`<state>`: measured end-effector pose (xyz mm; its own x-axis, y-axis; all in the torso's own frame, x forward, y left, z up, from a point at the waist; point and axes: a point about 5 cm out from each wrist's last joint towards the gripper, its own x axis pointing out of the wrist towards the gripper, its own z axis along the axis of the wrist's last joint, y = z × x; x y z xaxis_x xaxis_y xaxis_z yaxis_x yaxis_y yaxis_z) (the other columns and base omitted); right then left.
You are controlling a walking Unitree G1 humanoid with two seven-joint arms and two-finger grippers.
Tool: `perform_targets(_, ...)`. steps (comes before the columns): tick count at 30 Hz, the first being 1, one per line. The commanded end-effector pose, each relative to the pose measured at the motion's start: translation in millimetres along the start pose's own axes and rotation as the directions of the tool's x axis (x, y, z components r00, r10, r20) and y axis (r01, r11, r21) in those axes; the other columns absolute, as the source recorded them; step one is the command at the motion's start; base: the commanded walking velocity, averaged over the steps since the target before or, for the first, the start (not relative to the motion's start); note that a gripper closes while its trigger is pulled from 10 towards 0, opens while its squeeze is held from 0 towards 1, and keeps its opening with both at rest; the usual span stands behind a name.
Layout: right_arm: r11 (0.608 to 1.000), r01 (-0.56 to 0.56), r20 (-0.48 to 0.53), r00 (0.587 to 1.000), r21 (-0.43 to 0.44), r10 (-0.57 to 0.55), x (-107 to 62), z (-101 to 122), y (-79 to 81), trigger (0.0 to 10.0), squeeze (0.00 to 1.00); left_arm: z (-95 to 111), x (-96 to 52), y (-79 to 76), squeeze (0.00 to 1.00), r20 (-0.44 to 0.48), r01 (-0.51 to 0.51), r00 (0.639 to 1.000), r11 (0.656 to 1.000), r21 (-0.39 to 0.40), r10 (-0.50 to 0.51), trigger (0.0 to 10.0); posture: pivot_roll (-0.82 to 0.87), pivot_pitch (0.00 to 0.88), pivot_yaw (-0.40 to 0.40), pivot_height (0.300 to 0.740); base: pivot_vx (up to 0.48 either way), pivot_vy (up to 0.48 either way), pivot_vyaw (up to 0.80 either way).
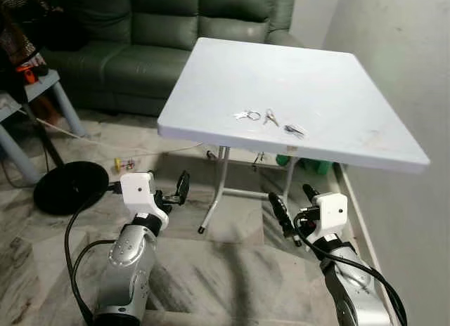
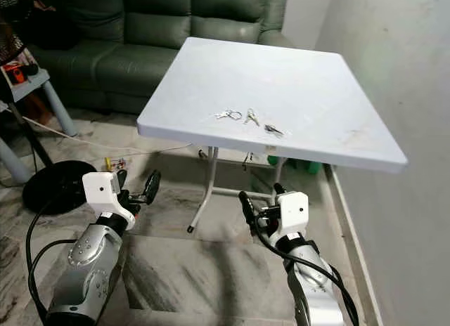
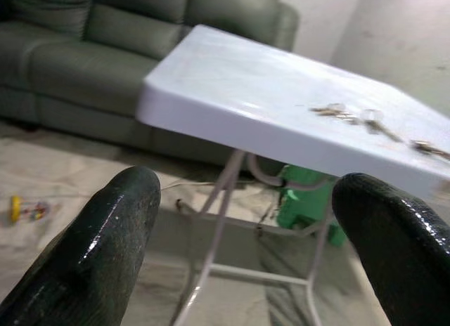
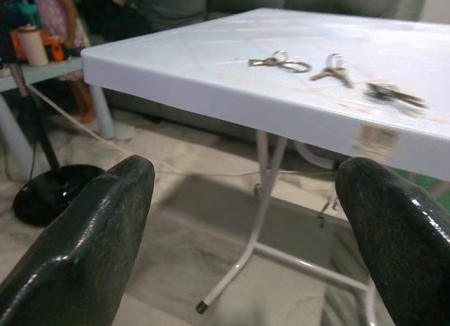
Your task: Hang keys on a hook
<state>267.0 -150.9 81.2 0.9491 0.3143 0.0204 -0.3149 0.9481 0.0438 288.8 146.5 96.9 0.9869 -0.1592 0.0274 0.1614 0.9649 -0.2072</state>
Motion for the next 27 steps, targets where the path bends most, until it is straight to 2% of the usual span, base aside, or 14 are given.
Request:
perform_targets(1,1.0,0.008,0.012,1.0,-0.006,-0.008,0.4,4.4,-3.4,10.0,0.0,5.1,1.4,-1.8,0.0,0.02,0.01,1.0,1.0,0.016,-0.01,10.0,0.03,0.0,-0.073,0.702,0.424,0.0,0.0)
perform_targets(16,1.0,0.016,0.011,1.0,-0.004,-0.015,1.1,4.3,-3.5,10.0,0.0,6.5,4.0,-3.3,0.0,0.022,0.012,1.0,1.0,0.014,-0.012,10.0,0.02,0.0,-0.067,0.702,0.423,0.0,0.0)
perform_targets(27,1.0,0.011,0.01,1.0,-0.003,-0.011,2.4,4.6,-3.4,10.0,0.0,7.0,5.7,-3.3,0.0,0.028,0.002,1.0,1.0,-0.016,-0.001,10.0,0.03,0.0,-0.072,0.702,0.415,0.0,0.0)
